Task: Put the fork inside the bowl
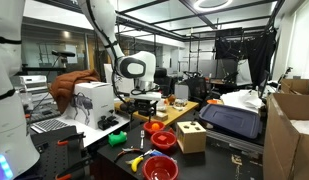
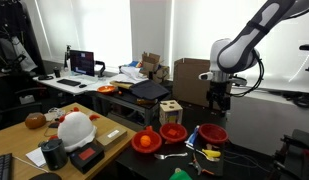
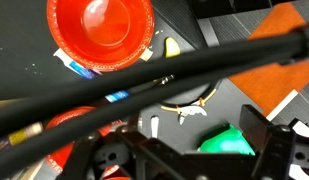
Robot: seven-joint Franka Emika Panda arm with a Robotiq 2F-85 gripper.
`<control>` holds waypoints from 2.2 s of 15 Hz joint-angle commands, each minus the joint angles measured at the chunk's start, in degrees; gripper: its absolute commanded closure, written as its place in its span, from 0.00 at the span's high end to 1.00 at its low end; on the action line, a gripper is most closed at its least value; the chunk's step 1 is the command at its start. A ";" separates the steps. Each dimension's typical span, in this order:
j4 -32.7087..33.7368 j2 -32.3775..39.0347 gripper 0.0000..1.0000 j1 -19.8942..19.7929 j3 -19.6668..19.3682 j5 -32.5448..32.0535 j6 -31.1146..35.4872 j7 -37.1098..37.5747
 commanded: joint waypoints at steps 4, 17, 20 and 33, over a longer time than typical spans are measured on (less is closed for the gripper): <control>-0.86 0.88 1.00 -0.24 1.67 -0.44 3.54 2.48; -0.42 1.83 1.00 -0.81 2.22 -0.88 3.06 2.15; -0.42 1.83 1.00 -0.81 2.23 -0.88 3.06 2.15; 9.99 10.35 1.00 0.98 1.89 -8.51 6.74 8.63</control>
